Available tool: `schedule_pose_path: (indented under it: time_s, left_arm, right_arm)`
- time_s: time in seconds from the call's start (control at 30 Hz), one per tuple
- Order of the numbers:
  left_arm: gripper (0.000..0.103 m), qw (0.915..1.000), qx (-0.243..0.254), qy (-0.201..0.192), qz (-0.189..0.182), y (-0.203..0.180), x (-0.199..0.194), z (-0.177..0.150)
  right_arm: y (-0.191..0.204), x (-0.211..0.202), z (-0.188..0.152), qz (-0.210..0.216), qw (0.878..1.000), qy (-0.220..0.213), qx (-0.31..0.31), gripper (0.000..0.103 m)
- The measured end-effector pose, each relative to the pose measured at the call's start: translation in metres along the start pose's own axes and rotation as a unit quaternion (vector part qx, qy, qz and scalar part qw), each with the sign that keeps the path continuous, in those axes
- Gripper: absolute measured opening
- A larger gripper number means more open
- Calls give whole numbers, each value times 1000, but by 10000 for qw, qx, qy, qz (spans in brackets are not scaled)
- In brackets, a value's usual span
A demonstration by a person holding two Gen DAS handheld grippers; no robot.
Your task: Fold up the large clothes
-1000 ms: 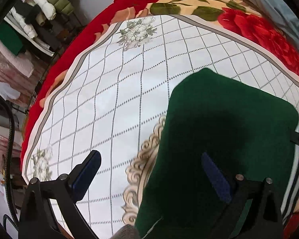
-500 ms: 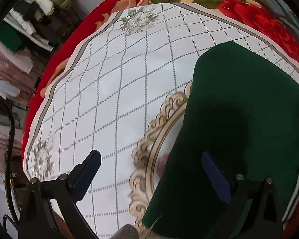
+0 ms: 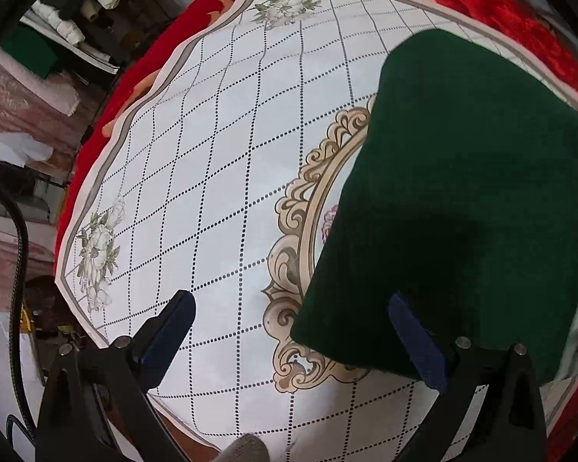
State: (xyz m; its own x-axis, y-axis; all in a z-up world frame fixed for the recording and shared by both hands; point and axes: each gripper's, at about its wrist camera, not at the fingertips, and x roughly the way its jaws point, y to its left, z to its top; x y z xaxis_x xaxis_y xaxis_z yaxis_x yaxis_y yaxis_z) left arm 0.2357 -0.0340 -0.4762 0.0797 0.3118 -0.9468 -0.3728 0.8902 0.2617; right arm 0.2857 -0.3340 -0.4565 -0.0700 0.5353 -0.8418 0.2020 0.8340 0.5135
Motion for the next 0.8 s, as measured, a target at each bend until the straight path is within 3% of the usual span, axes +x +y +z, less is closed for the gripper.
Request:
schedule_pose_path:
  time_s: [0.1, 0.17, 0.3, 0.37, 0.47, 0.6, 0.63, 0.67, 0.7, 0.73, 0.8]
  left_arm:
    - [103, 9998, 142, -34, 131, -6, 1, -4]
    - [103, 9996, 210, -28, 199, -9, 4, -6]
    - [103, 9989, 354, 37, 319, -14, 8, -10]
    - [103, 9987, 392, 5, 336, -13, 5, -10]
    - [103, 9985, 417, -63, 345, -12, 1, -6]
    - [103, 9992, 277, -179, 218, -10, -3, 7]
    - [103, 9993, 250, -211, 197, -11, -4, 10]
    - [103, 9993, 219, -254, 166, -13, -4, 15]
    - [103, 9994, 203, -273, 97, -15, -3, 19]
    - [103, 9995, 180, -278, 3, -17, -1, 22]
    - [103, 9990, 29, -279, -337, -18, 4, 30]
  right_arm:
    - [14, -42, -4, 203, 9979, -610, -21, 2]
    - [11, -48, 0, 92, 9970, -767, 63, 2]
    - [-43, -8, 13, -862, 9932, -507, 592, 2]
    - [-59, 3, 18, -841, 9925, -344, 823, 2]
    - [-49, -14, 24, -744, 9953, -272, 560, 6]
    - [-27, -59, 34, -755, 9932, -877, -118, 12]
    - [-21, -64, 41, -698, 9916, -1024, -369, 18]
    - [-15, -67, 48, -682, 9903, -1092, -525, 47]
    - [-11, -66, 59, -677, 9886, -1140, -709, 83]
    - [-8, -60, 71, -605, 9879, -1103, -901, 96]
    - [-1, -38, 86, -570, 9881, -853, -1145, 96]
